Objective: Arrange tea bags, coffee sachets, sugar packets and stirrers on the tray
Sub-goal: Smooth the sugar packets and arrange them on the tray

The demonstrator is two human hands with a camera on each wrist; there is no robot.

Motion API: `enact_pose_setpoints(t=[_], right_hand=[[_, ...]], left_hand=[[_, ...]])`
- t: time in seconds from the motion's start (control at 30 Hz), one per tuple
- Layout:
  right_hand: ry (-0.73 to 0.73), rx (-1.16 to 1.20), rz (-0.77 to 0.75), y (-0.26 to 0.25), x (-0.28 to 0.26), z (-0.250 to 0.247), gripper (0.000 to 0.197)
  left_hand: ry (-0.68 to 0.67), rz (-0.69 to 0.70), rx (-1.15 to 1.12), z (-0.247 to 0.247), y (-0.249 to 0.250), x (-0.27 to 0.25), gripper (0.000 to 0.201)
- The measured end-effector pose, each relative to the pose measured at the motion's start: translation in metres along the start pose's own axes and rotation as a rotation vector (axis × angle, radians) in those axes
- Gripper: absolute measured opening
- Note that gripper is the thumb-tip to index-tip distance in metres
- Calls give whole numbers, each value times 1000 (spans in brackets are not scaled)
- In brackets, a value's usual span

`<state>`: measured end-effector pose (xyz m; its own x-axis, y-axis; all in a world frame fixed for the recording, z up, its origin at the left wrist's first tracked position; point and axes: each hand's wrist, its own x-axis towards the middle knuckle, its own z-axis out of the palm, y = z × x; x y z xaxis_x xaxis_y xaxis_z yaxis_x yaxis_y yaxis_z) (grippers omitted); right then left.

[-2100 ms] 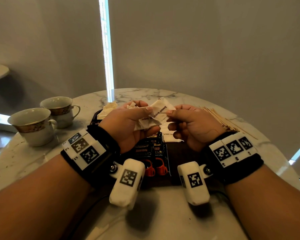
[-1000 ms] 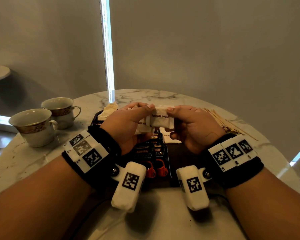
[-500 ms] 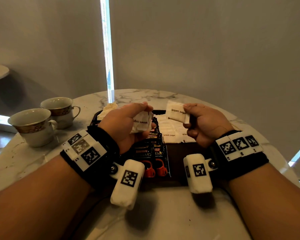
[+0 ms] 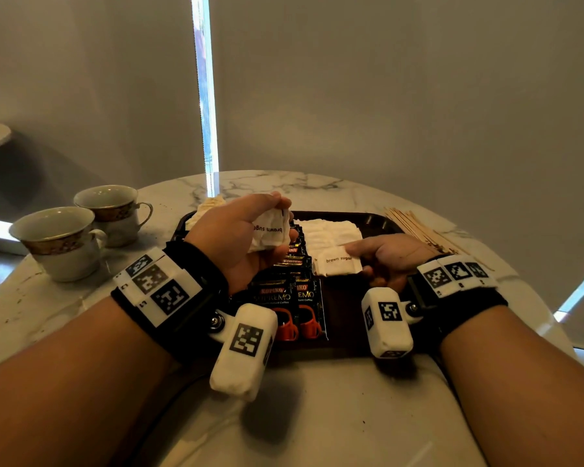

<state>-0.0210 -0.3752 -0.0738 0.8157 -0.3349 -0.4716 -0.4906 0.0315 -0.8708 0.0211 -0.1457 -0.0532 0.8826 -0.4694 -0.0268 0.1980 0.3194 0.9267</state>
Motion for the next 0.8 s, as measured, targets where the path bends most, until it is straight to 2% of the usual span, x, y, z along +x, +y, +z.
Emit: enact_pose_setpoints(t=[0.13, 0.23, 0.3, 0.43, 0.57, 0.8], right_hand=[[21, -159, 8, -1, -6, 0, 21], [16, -236, 13, 1, 3, -2, 27], [0, -211, 1, 2, 6, -2, 30], [-30, -161, -51, 3, 9, -4, 17], [-60, -143, -103, 0, 9, -4, 20], [-34, -173, -94, -1, 6, 0, 25]], left_hand=[[-5, -12, 1, 0, 0, 0, 18], [-15, -15, -14, 0, -1, 1, 16], [-20, -19, -18, 0, -1, 1, 16], [-21, -24, -17, 0, -2, 1, 16], [-11, -15, -9, 0, -2, 1, 17], [5, -24, -20, 0, -1, 1, 16]])
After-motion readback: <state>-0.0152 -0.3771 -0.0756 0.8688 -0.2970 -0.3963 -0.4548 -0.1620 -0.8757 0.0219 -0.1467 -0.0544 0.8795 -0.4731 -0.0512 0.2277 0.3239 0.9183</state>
